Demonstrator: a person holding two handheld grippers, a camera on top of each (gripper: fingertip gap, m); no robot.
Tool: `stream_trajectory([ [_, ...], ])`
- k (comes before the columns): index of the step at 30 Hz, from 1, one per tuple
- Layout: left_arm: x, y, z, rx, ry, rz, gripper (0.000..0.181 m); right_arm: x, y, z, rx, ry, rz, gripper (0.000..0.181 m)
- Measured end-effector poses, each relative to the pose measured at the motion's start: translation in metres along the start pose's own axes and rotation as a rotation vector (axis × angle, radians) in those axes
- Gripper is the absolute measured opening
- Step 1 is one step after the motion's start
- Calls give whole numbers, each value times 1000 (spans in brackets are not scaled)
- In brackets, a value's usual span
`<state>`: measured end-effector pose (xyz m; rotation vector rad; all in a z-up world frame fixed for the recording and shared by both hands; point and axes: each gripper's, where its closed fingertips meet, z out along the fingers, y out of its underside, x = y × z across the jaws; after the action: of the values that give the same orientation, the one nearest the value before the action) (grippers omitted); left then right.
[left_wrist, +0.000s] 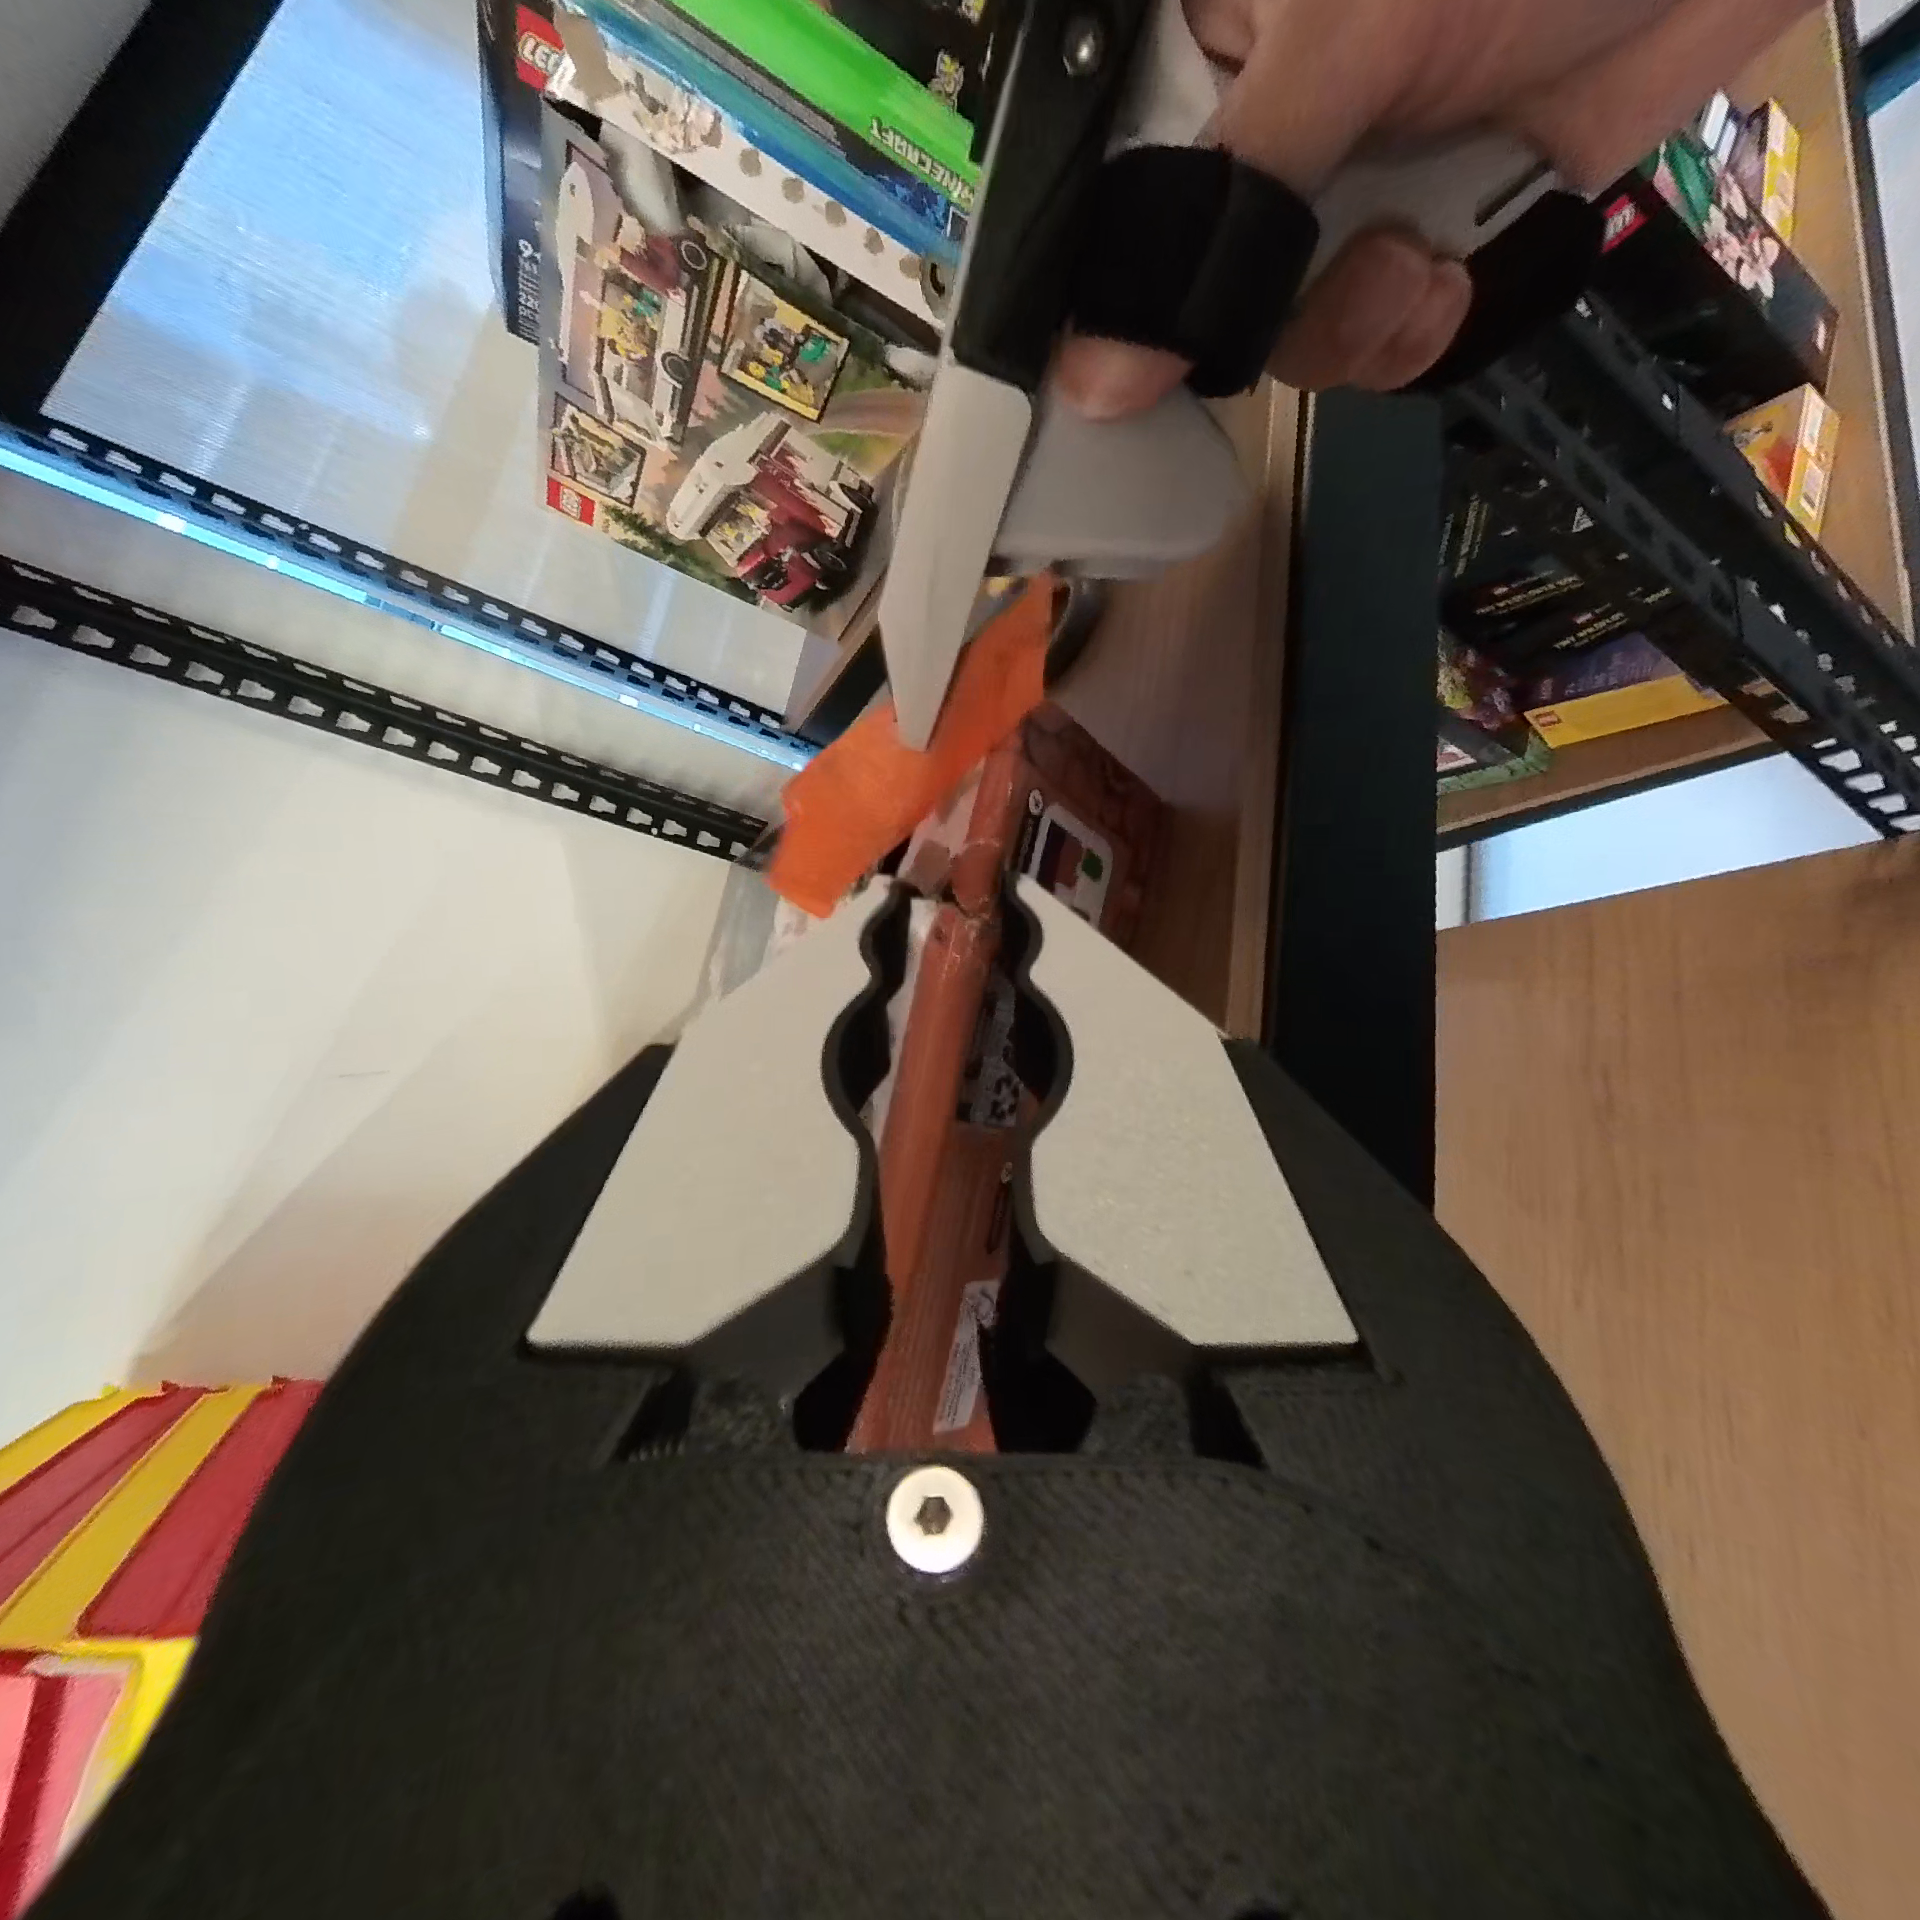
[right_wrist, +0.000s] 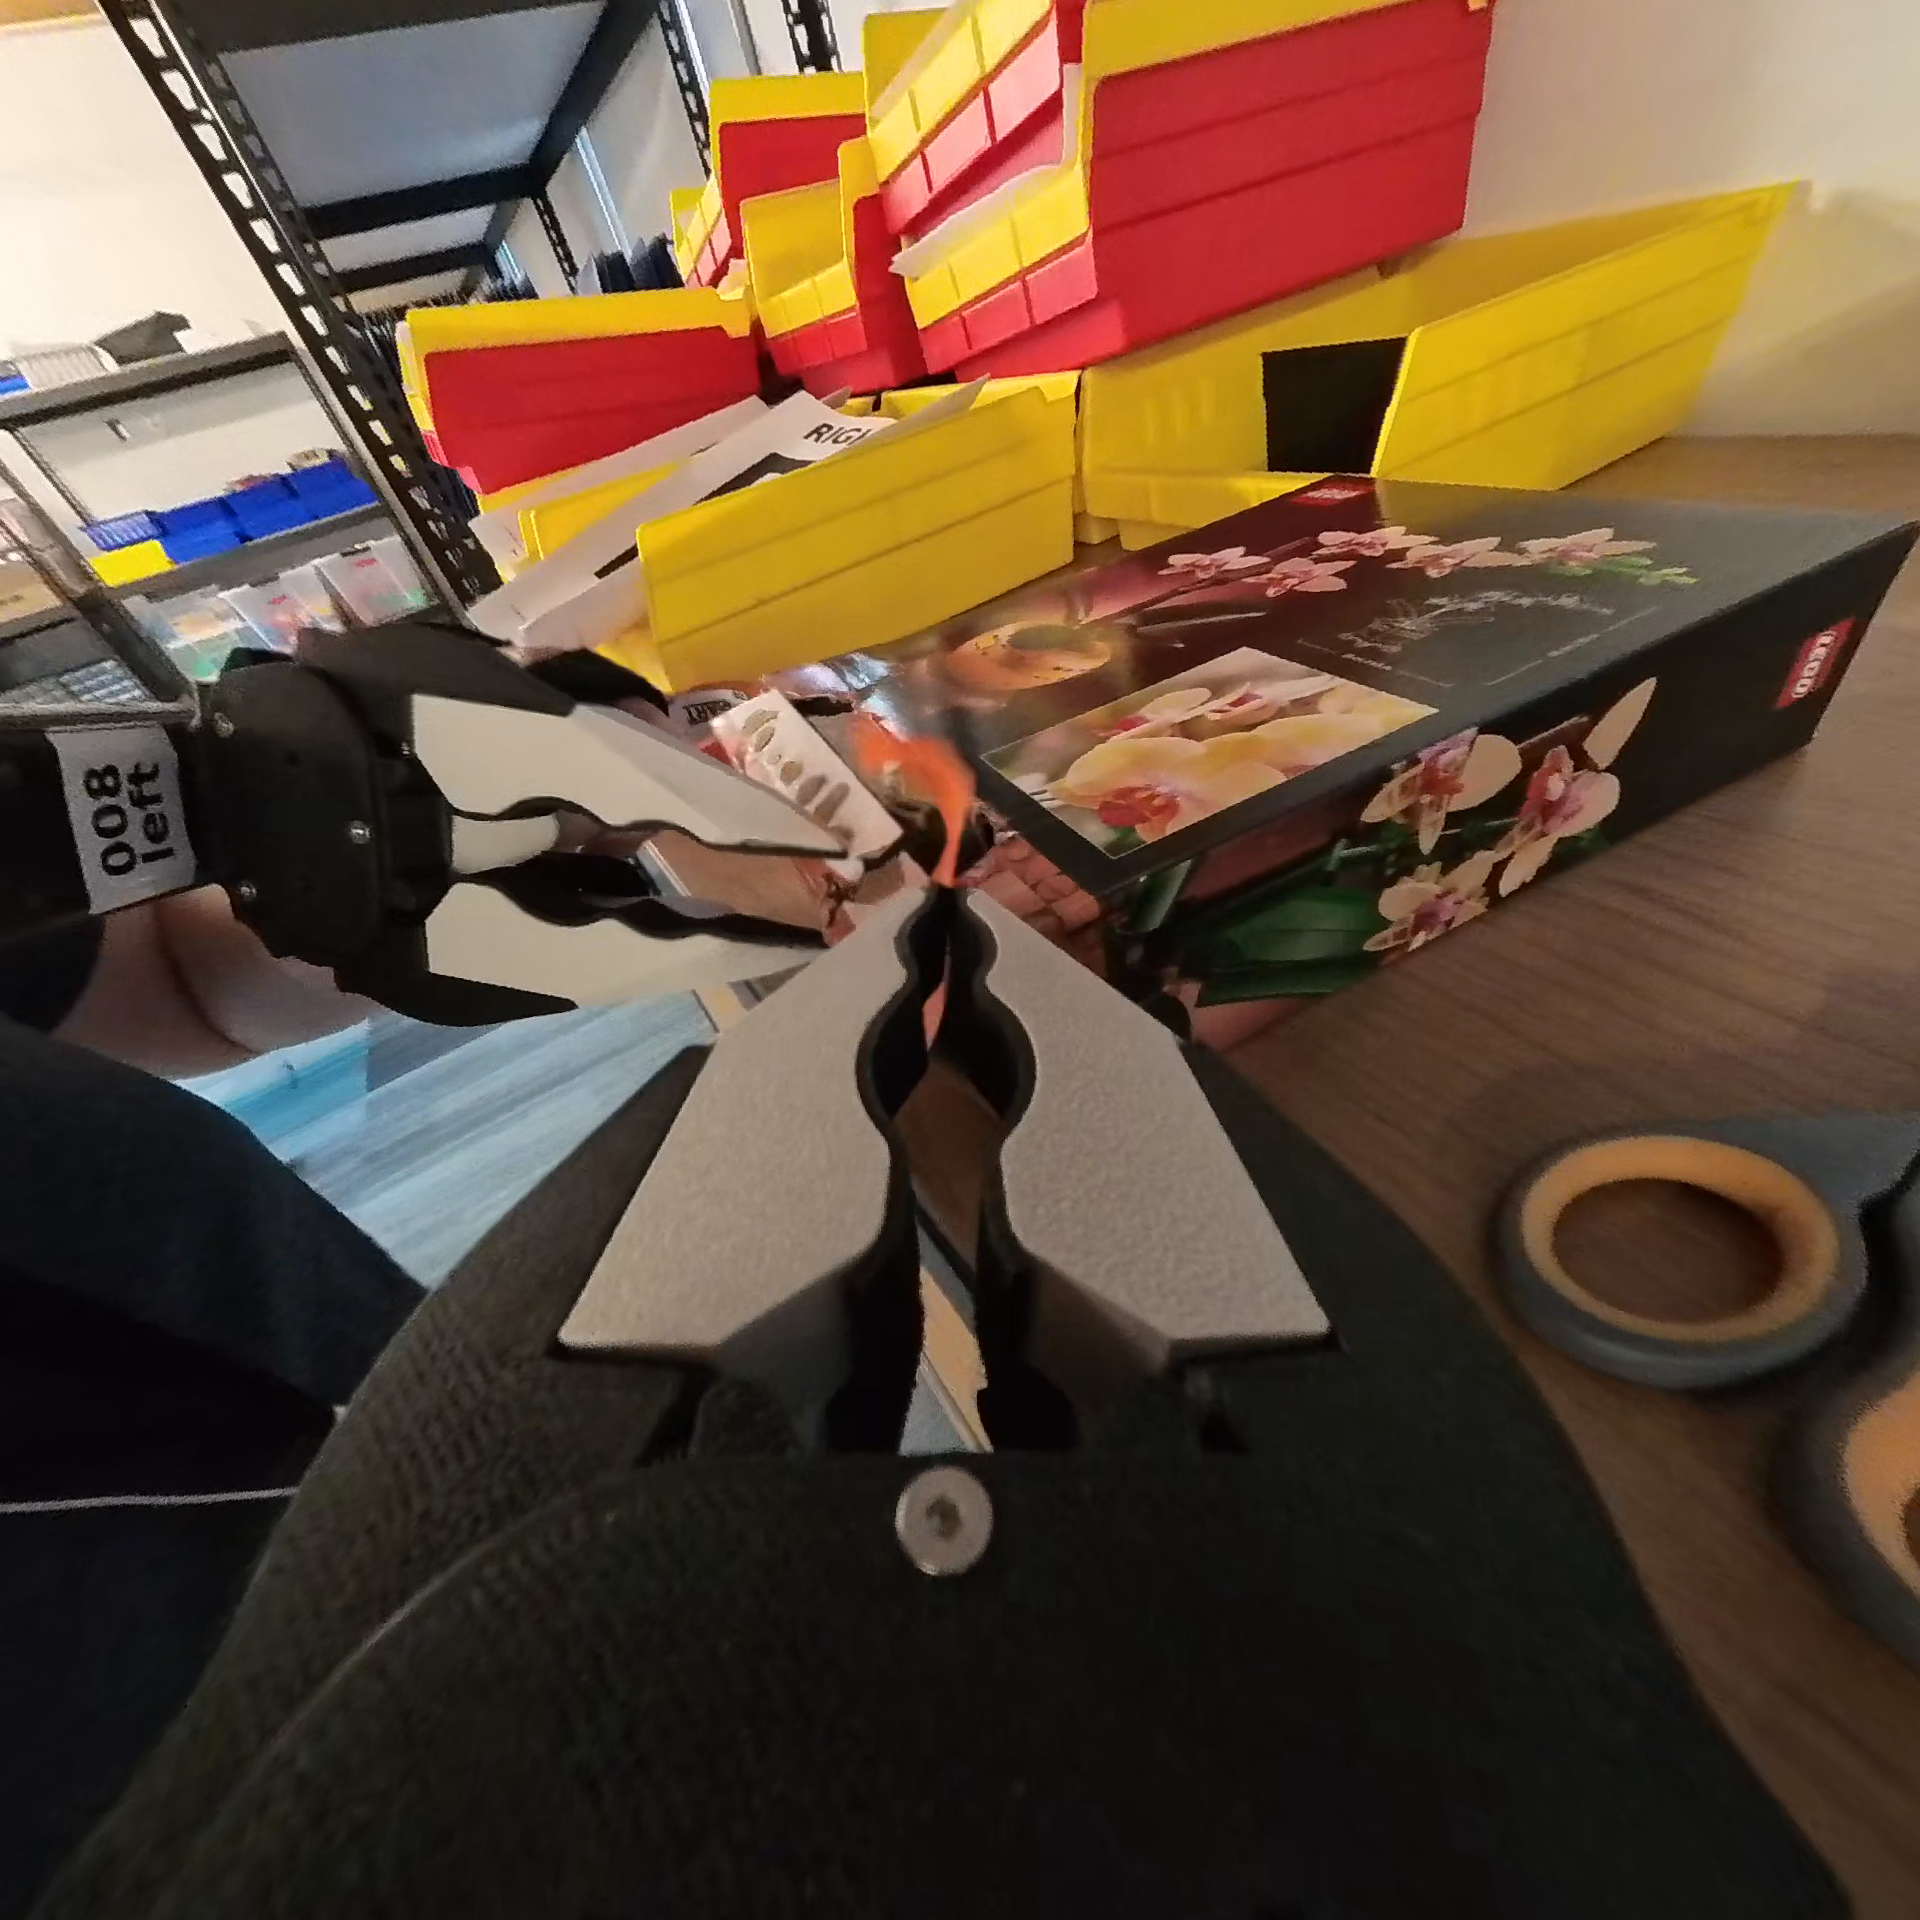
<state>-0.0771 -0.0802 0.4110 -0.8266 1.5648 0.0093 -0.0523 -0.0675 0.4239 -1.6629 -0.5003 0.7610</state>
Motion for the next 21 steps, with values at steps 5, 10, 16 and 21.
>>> stream_trajectory([
  [5, -3, 7, -6, -19, -31, -38, 16, -2, 0, 3, -8, -6, -16, 0],
  [10, 1, 8, -7, -11, -1, -134, 15, -3, 0, 4, -2, -12, -15, 0],
  [16, -5, 11, -5, -4, 30, -273, 19, -2, -3, 3, 19, -12, -16, 0],
  [21, -3, 13, 1, -39, 63, -239, 18, -5, -15, 0, 91, -16, -32, 0],
])
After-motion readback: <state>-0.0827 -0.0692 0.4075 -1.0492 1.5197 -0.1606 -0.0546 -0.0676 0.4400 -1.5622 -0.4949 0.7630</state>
